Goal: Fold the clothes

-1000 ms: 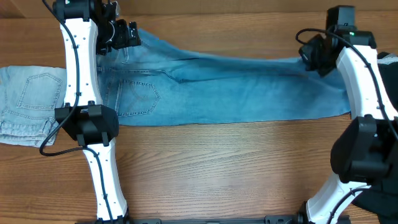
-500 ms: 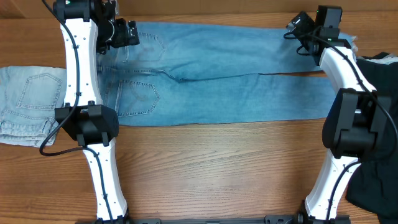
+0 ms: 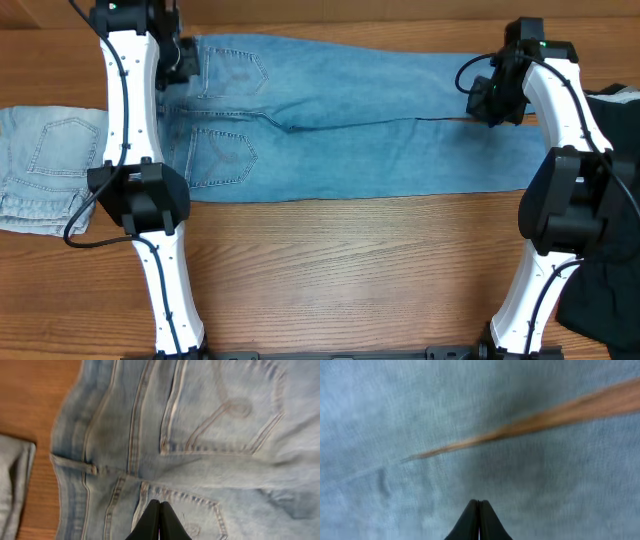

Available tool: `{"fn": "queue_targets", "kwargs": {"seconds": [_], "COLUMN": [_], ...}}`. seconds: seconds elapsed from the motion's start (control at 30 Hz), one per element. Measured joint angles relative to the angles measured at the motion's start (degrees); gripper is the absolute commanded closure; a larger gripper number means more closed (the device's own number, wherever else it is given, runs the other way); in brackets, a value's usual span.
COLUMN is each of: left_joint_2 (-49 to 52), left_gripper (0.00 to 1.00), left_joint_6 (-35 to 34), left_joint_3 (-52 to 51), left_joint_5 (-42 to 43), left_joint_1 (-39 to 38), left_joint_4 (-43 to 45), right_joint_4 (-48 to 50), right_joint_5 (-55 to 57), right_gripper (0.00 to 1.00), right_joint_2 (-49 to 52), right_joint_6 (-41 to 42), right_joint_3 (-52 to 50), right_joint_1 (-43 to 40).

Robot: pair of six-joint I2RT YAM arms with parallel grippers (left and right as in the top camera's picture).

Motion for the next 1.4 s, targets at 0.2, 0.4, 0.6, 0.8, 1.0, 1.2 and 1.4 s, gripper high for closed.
{"fn": "queue_targets", "kwargs": {"seconds": [0.2,0.4,0.6,0.8,1.0,1.2,1.4], "left_joint_2": [0.0,0.1,-2.6,-6.7,-8.5,-21.1,-41.9], "left_gripper": [0.96,0.96,0.96,0.96,0.96,0.96,0.43], "left_joint_6": [-3.7,-4.8,-5.0,-7.4,-9.9,-13.5,-10.5], "left_joint_3": [-4.5,-18.6,-35.7,-44.4,-48.2,-60.2,-63.5], "left_joint_5": [-0.5,1.3,2.9,3.0,1.0,-3.5,-4.0], "left_joint_1": [0.1,0.0,0.1,-0.3,-1.5,-8.1,-8.2], "left_joint_4": [-10.4,-3.0,7.6,9.5,7.5,7.5,22.1], "right_joint_4": [-1.9,3.3,4.2,6.1,2.5,-5.7,-1.1], "right_joint_5": [-2.9,-2.6,-1.7,-1.3,-1.6,-0.3,3.6], "right_gripper": [0.96,0.96,0.96,0.96,0.96,0.96,0.29], "right_joint_2": [0.0,0.0,-1.0,-4.9,-7.4,-6.9,-11.2], "right_joint_6": [0.0,-0.1,-0.1,1.6,4.7,7.8,6.8], "right_joint_3": [-5.6,-12.4,-16.0,-23.1,-28.2,-30.1,-27.5], "right_joint_1": [0.0,0.0,0.0,0.0,0.0,0.0,0.3]}}
